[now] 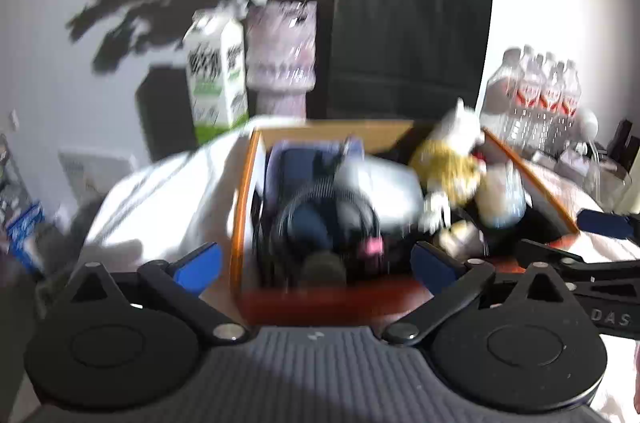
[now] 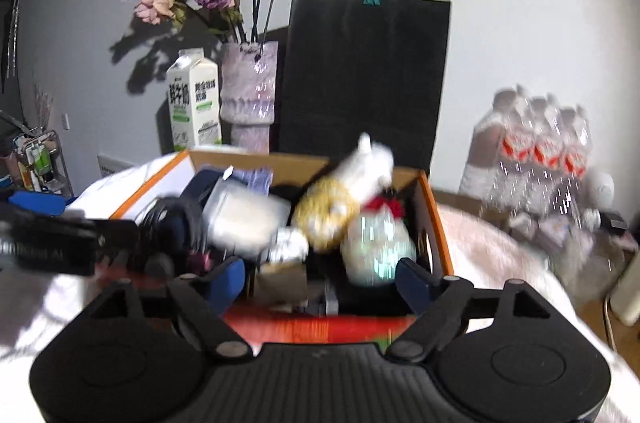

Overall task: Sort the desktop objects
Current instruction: 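Withdraw both tools from the box back over the towel, then grasp the small gold block with the left tool while the right tool grasps the white bottle cap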

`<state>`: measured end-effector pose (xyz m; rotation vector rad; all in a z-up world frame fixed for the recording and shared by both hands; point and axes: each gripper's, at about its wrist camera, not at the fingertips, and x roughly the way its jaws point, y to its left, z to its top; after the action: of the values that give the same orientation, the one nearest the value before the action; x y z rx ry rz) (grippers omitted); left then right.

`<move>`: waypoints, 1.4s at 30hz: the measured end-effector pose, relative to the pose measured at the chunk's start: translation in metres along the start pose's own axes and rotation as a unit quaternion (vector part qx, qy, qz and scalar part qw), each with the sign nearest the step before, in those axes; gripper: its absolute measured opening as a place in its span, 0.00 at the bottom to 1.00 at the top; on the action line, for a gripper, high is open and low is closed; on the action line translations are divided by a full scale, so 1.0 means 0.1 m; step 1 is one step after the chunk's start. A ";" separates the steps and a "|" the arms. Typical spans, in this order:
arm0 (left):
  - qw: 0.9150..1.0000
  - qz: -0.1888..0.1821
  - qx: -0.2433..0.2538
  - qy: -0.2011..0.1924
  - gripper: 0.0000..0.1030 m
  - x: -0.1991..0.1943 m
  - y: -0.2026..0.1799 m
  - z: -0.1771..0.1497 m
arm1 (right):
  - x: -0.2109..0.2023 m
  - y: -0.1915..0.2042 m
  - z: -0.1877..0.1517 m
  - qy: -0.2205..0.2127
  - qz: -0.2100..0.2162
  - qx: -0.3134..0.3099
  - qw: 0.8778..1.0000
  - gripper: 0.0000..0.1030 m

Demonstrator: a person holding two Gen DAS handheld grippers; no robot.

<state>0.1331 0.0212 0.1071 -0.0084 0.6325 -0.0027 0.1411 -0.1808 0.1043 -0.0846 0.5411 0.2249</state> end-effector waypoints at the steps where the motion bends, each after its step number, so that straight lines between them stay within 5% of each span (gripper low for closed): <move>1: 1.000 0.000 -0.004 0.006 1.00 -0.07 0.00 -0.08 | -0.07 -0.01 -0.08 0.003 -0.001 0.006 1.000 0.80; 12: 1.000 -0.010 0.000 -0.024 1.00 -1.01 -0.09 -0.94 | -0.94 -0.05 -0.99 0.019 0.022 0.046 0.999 0.85; 29: 0.999 -0.007 -0.017 -0.050 1.00 -1.34 -0.18 -1.94 | -1.59 0.04 -1.72 -0.028 -0.014 0.053 0.998 0.85; 35: 0.998 -0.017 0.007 -0.068 1.00 -1.34 -0.23 -1.90 | -1.66 0.20 -1.87 -0.029 0.003 0.025 0.999 0.82; 42: 0.994 -0.022 0.070 -0.076 0.98 -1.03 -0.37 -1.58 | -1.45 0.21 -1.67 -0.025 0.011 0.022 0.999 0.69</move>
<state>-0.0434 -0.0168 0.0414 0.1118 0.4778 -0.0879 -0.0684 -0.2113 0.0363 -0.0304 0.4970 0.2364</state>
